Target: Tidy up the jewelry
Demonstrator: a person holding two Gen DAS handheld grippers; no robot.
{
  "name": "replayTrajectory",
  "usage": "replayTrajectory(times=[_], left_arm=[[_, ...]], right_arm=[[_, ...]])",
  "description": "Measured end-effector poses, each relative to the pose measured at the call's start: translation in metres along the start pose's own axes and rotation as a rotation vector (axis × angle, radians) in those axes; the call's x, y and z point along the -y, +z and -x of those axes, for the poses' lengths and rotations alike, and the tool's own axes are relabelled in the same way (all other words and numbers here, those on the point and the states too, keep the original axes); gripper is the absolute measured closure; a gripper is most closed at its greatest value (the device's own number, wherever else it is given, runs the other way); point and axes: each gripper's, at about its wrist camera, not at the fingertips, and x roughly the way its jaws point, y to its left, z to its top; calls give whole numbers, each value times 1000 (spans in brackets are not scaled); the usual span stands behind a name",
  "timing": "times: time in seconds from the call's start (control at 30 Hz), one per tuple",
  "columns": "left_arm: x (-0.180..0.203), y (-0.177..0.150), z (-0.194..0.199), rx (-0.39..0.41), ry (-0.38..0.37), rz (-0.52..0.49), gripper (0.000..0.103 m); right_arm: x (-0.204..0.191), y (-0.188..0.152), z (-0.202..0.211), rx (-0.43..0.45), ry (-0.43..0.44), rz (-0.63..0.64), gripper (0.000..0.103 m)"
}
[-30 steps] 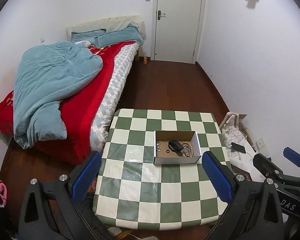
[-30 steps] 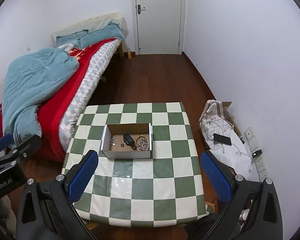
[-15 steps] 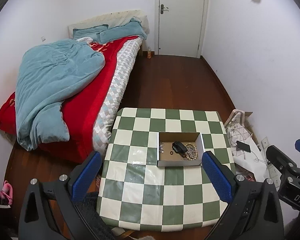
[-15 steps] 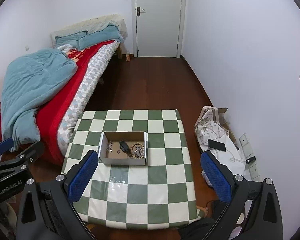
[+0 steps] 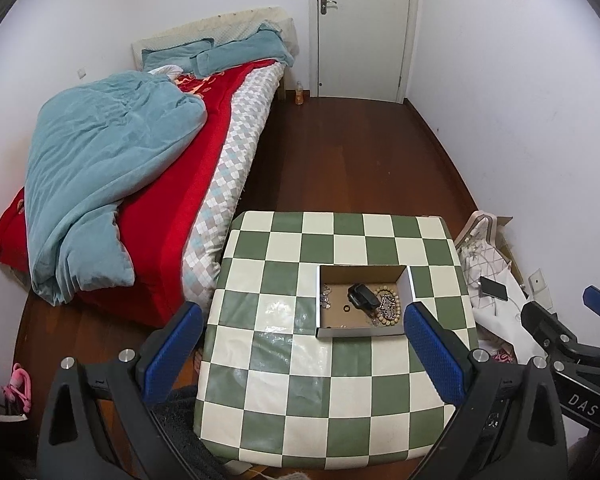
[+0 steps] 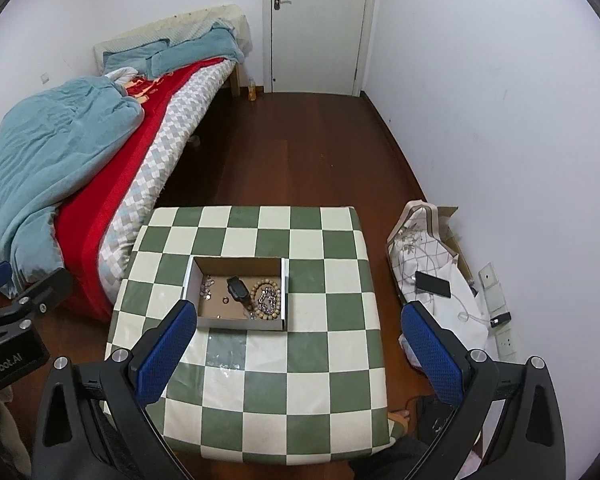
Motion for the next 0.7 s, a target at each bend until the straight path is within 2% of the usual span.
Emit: replayTrajectory(times=[0.7], left_arm=[[-2,-3,0,-13,25,-1,1]], right_arm=[[-2,-4,-2,-17,5,7,0]])
